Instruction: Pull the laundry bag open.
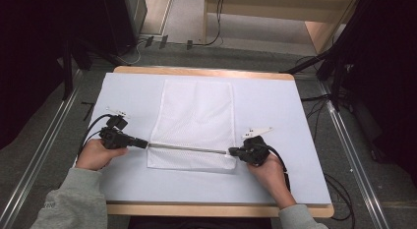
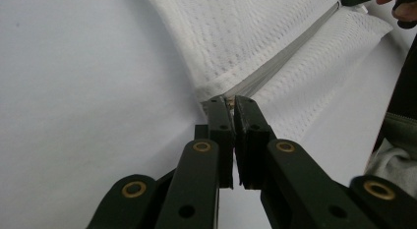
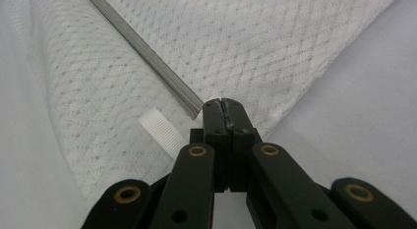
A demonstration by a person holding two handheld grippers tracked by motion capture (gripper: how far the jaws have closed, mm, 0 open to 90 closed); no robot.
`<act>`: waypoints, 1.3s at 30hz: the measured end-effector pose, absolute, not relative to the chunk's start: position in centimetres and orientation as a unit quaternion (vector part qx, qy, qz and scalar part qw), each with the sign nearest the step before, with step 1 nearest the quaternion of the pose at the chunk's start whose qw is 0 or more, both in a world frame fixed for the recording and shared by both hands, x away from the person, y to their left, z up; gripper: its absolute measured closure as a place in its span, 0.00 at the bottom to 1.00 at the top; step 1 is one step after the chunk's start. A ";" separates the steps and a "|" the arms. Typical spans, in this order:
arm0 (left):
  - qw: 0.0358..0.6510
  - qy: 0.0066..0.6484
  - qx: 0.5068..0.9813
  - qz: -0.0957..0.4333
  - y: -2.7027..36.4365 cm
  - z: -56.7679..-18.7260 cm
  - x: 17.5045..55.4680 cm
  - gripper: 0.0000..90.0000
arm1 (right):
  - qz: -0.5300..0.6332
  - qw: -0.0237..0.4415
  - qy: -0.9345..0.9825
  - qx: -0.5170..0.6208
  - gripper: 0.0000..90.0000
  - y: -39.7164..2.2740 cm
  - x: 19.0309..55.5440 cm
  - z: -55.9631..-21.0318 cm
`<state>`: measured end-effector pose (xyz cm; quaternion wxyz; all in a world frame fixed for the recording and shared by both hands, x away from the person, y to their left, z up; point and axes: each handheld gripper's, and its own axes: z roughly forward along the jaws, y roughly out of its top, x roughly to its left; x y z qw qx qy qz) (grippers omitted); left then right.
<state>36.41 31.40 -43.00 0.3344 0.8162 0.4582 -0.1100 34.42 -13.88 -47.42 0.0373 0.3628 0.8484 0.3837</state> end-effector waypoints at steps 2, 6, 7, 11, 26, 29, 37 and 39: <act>0.338 0.460 0.814 -0.113 31.8 -43.1 36.3 0.98 | 0.383 0.036 0.849 0.363 1.00 -13.9 34.4 -47.4; 0.335 0.460 0.815 -0.108 31.8 -43.0 36.1 0.98 | 0.381 0.037 0.850 0.361 1.00 -13.8 34.4 -47.4; 0.332 0.462 0.815 -0.112 31.7 -43.2 36.1 0.98 | 0.381 0.036 0.851 0.360 1.00 -13.8 34.5 -47.4; 0.319 0.463 0.819 -0.113 31.4 -43.7 36.0 0.98 | 0.378 0.034 0.853 0.359 1.00 -13.7 34.6 -47.3; 0.348 0.438 0.826 -0.074 31.1 -43.4 34.7 0.82 | 0.376 -0.002 0.852 0.364 0.91 -13.7 35.2 -46.5; 0.366 0.436 0.820 -0.052 31.4 -43.2 34.5 0.73 | 0.390 0.002 0.847 0.362 0.84 -13.9 35.2 -45.9; 0.376 0.452 0.808 0.022 32.4 -42.8 34.4 0.49 | 0.405 0.049 0.837 0.364 0.53 -15.1 35.4 -45.3; 0.374 0.456 0.807 0.036 32.7 -42.8 34.5 0.45 | 0.408 0.059 0.833 0.369 0.48 -15.6 35.5 -45.3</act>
